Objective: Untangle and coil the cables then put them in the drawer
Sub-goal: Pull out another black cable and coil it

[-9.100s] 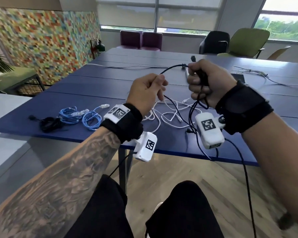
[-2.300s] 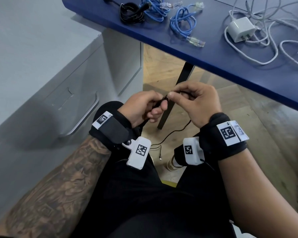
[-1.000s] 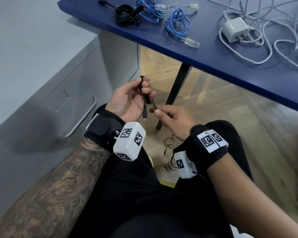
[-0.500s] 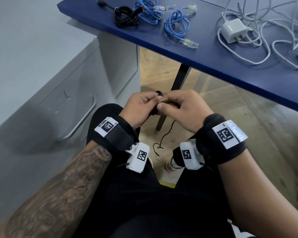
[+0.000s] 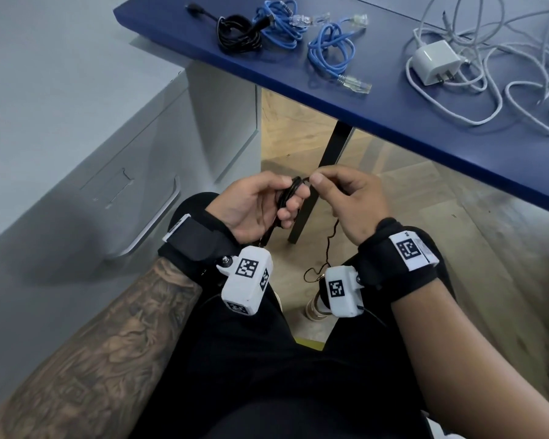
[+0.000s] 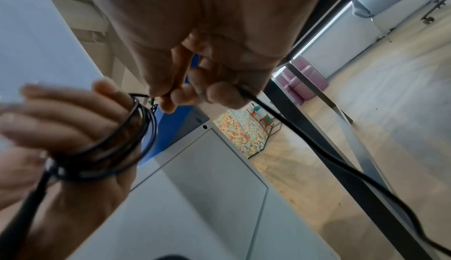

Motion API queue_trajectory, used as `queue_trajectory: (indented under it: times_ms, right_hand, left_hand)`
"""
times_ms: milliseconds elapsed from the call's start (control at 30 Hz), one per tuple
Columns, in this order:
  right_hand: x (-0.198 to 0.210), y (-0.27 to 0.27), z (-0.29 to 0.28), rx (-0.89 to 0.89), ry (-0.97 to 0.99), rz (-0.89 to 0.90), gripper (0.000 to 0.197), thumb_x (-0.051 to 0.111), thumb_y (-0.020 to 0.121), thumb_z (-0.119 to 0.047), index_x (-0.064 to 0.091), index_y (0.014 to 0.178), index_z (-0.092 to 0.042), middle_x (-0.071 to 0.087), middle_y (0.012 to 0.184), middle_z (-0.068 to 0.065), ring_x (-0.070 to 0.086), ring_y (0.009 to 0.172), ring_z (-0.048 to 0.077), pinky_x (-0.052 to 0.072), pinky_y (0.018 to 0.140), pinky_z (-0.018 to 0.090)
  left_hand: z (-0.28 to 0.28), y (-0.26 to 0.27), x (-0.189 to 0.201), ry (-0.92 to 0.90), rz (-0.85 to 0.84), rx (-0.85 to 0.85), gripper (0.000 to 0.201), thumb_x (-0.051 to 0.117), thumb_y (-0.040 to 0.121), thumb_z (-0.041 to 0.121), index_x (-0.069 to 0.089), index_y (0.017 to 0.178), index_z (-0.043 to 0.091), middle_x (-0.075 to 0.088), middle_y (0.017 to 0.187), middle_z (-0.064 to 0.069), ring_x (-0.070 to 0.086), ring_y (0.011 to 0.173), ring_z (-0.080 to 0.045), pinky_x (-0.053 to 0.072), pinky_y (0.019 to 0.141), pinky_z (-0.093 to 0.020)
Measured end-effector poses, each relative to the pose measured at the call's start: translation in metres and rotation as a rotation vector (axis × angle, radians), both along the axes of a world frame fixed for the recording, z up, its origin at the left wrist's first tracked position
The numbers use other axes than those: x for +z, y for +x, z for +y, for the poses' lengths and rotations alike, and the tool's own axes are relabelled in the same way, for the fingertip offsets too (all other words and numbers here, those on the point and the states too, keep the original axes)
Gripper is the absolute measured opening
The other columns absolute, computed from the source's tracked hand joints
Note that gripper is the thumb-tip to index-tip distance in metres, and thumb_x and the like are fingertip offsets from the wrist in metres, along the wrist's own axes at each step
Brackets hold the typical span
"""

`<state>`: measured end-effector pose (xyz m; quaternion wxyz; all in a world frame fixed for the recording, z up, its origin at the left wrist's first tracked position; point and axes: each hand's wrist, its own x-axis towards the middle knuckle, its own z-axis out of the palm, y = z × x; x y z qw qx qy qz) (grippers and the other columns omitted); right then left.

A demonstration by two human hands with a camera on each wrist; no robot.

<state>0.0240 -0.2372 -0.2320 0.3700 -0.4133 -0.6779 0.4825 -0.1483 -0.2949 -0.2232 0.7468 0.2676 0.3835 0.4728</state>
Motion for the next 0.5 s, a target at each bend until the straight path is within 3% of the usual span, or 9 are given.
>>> queue_trajectory:
  times_ms: [67,133,167,233,300,367,433,500]
  right_hand:
    - [-0.005,-0.003,-0.003,0.018,-0.052,-0.053,0.015,0.061,0.098,-0.016,0.074,0.105,-0.016,0.063,0.064,-0.017,0.054,0.058,-0.002,0.043,0.056,0.012]
    - [-0.012,-0.008,-0.008,0.098,-0.112,-0.154,0.018,0.057,0.1,-0.021,0.074,0.106,-0.024,0.06,0.062,-0.01,0.052,0.057,0.008,0.046,0.053,0.025]
    - [-0.015,-0.01,-0.011,0.153,-0.131,-0.208,0.018,0.056,0.1,-0.025,0.074,0.102,-0.029,0.058,0.062,-0.006,0.053,0.058,0.014,0.048,0.055,0.033]
    - [-0.018,-0.011,-0.018,0.26,-0.139,-0.306,0.019,0.055,0.1,-0.029,0.073,0.096,-0.028,0.057,0.06,-0.006,0.053,0.057,0.015,0.048,0.055,0.033]
    - [-0.014,-0.012,-0.023,0.359,-0.113,-0.399,0.02,0.055,0.1,-0.026,0.073,0.1,-0.018,0.058,0.062,-0.007,0.053,0.056,0.007,0.047,0.056,0.024]
    - [-0.007,-0.013,-0.025,0.425,-0.059,-0.453,0.02,0.057,0.099,-0.022,0.073,0.109,-0.016,0.068,0.075,-0.007,0.059,0.065,0.005,0.05,0.065,0.021]
    - [0.003,-0.013,-0.025,0.465,0.011,-0.503,0.02,0.057,0.098,-0.022,0.073,0.107,-0.014,0.074,0.091,0.0,0.067,0.084,0.014,0.054,0.081,0.032]
    - [0.014,-0.014,-0.024,0.473,0.066,-0.532,0.017,0.059,0.096,-0.022,0.071,0.093,-0.009,0.072,0.084,0.006,0.065,0.08,0.02,0.054,0.078,0.037]
  left_hand:
    - [0.001,0.001,-0.001,-0.01,-0.186,0.126,0.026,0.041,0.093,0.011,0.064,0.097,-0.001,0.06,0.069,-0.002,0.055,0.055,-0.009,0.05,0.058,-0.025]
    - [0.004,0.001,-0.005,-0.011,-0.331,0.263,0.024,0.043,0.096,0.01,0.062,0.103,-0.002,0.065,0.075,-0.003,0.062,0.064,-0.011,0.055,0.064,-0.025]
    - [0.006,0.001,-0.008,-0.003,-0.352,0.328,0.023,0.042,0.098,0.01,0.061,0.103,-0.001,0.067,0.078,-0.003,0.065,0.069,-0.012,0.056,0.067,-0.025]
    - [0.01,-0.001,-0.014,0.004,-0.334,0.466,0.022,0.043,0.101,0.01,0.063,0.101,0.0,0.071,0.084,-0.005,0.069,0.076,-0.012,0.058,0.073,-0.026]
    - [0.013,-0.004,-0.022,0.008,-0.275,0.584,0.02,0.044,0.101,0.008,0.063,0.101,0.0,0.073,0.086,-0.006,0.071,0.078,-0.012,0.059,0.077,-0.027]
    - [0.014,-0.006,-0.028,0.046,-0.133,0.63,0.018,0.045,0.1,0.006,0.062,0.102,0.0,0.073,0.088,-0.008,0.071,0.081,-0.015,0.058,0.079,-0.028]
    - [0.015,-0.004,-0.032,0.096,0.086,0.607,0.017,0.047,0.099,0.003,0.063,0.103,-0.002,0.072,0.09,-0.011,0.071,0.082,-0.019,0.057,0.079,-0.029]
    - [0.013,0.0,-0.033,0.144,0.315,0.537,0.016,0.05,0.098,0.002,0.064,0.103,-0.004,0.072,0.089,-0.012,0.07,0.08,-0.02,0.057,0.077,-0.029]
